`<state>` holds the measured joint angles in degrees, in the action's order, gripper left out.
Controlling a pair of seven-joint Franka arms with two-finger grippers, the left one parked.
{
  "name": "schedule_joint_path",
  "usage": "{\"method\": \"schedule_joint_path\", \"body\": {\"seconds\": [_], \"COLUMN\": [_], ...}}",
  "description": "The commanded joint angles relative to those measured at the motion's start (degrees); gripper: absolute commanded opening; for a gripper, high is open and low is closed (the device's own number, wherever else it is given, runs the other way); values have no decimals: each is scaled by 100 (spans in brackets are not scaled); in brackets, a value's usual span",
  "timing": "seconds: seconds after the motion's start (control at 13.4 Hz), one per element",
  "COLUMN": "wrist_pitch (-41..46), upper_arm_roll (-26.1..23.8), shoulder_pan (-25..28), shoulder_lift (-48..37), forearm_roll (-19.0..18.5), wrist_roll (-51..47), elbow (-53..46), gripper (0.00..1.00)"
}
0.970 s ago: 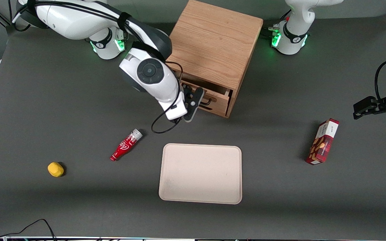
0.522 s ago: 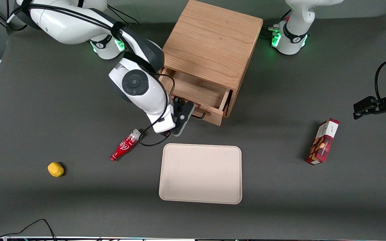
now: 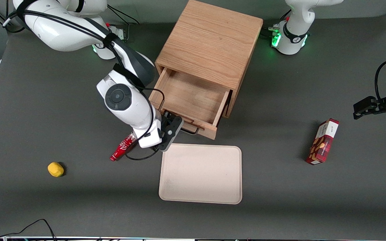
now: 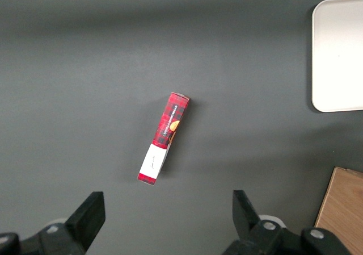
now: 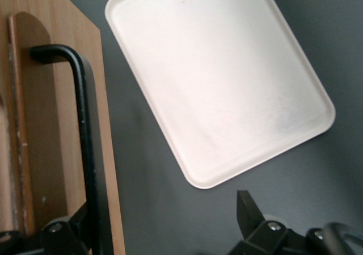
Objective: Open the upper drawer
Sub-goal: 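Pull the handle outward from the cabinet with the right gripper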
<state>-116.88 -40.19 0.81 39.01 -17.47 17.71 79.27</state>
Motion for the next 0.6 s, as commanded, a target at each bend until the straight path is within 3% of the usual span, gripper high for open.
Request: {"method": "schedule_joint_path", "body": {"seconds": [0.0,0.52], "wrist_pitch": [-53,-45], "upper_arm_roll": [327,486], "shoulder_pan": [130,112], "shoulder_lift": [248,257], "forearm_roll": [357,859], "wrist_roll": [416,629], "elbow": [-429,-649], "gripper": [100,100]}}
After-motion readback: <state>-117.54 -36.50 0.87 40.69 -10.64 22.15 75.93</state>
